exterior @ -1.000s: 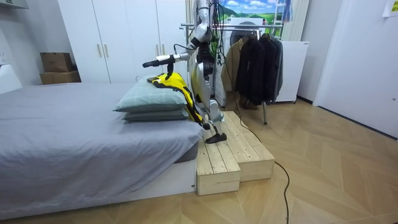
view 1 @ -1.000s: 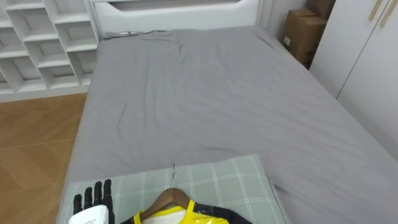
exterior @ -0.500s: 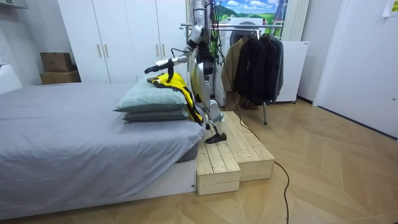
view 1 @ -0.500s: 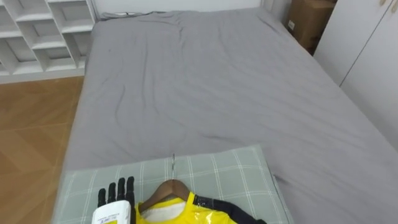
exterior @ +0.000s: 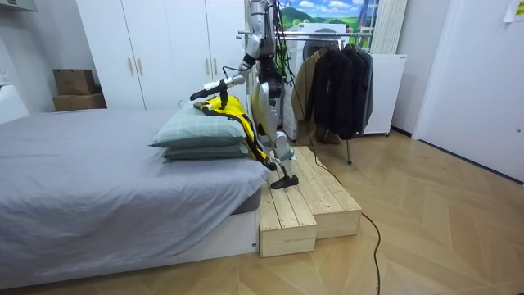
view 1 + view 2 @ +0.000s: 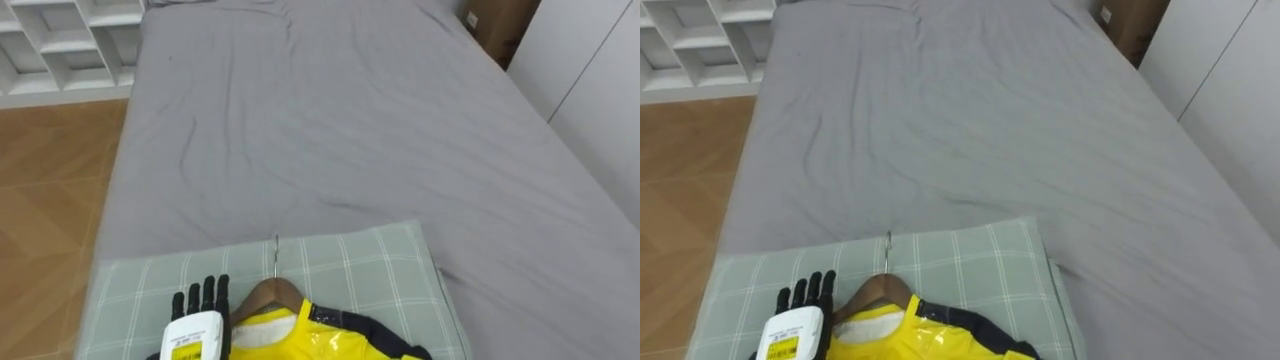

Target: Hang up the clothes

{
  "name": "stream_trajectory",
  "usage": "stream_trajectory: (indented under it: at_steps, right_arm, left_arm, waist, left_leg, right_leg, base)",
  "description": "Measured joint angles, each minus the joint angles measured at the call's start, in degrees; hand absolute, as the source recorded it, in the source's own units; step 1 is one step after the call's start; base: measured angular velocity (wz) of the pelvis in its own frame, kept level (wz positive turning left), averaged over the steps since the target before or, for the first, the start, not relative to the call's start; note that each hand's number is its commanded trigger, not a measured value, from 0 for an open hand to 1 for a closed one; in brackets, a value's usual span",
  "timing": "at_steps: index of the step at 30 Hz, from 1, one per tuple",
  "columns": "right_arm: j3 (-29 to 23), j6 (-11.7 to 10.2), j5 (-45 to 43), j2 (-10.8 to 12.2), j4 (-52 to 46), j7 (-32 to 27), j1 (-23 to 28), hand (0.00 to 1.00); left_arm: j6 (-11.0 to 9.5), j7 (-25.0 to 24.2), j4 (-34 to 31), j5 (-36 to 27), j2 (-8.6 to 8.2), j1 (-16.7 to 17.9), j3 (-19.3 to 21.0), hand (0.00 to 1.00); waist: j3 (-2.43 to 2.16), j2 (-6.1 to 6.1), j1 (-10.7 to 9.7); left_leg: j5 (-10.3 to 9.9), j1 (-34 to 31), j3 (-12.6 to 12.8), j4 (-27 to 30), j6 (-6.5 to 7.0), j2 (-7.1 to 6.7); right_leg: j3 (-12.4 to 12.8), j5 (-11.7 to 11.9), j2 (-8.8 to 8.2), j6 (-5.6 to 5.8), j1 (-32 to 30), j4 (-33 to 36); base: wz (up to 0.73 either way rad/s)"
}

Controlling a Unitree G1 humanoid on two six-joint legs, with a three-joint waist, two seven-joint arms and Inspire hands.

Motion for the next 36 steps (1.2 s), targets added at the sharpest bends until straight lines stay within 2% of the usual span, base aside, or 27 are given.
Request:
stream_trajectory:
  at_steps: [15, 23, 36]
  right_arm:
    - [-0.11, -0.06, -0.26, 0.14, 0.46, -0.08, -1.67, 0.0]
    - [-0.09, -0.05, -0.13, 0.23, 0.47, -0.08, -1.87, 0.0]
    - [-0.03, 0.04, -0.02, 0.45, 0.68, -0.03, -1.75, 0.0]
  left_arm:
    - [-0.24, 1.27, 2.23, 0.0, -0.13, -0.04, 0.59, 0.0]
    - [-0.23, 1.23, 2.57, -0.01, -0.22, -0.04, 2.22, 0.0]
    - [-0.7, 0.97, 7.63, -2.43, -0.31, -0.28, 3.97, 0.0]
  waist:
    - [0.0, 0.0, 0.15]
    - [-0.08, -0.12, 0.19]
    - [-0.2, -0.5, 0.38]
  left_leg:
    - [0.32, -0.4, -0.09, -0.14, -0.05, 0.05]
    - [0.63, -1.09, -0.09, -0.02, -0.24, 0.12]
    - [1.17, -1.11, 0.19, 0.02, -0.45, 0.12]
  right_leg:
    - [-0.3, 0.14, -0.01, -0.21, -0.33, -0.06]
    - [-0.55, 0.52, -0.01, -0.55, -0.92, -0.08]
    - [0.0, 1.06, 0.11, -1.0, -1.2, 0.04]
  base:
    - [0.0]
    - [0.0]
    - [0.0]
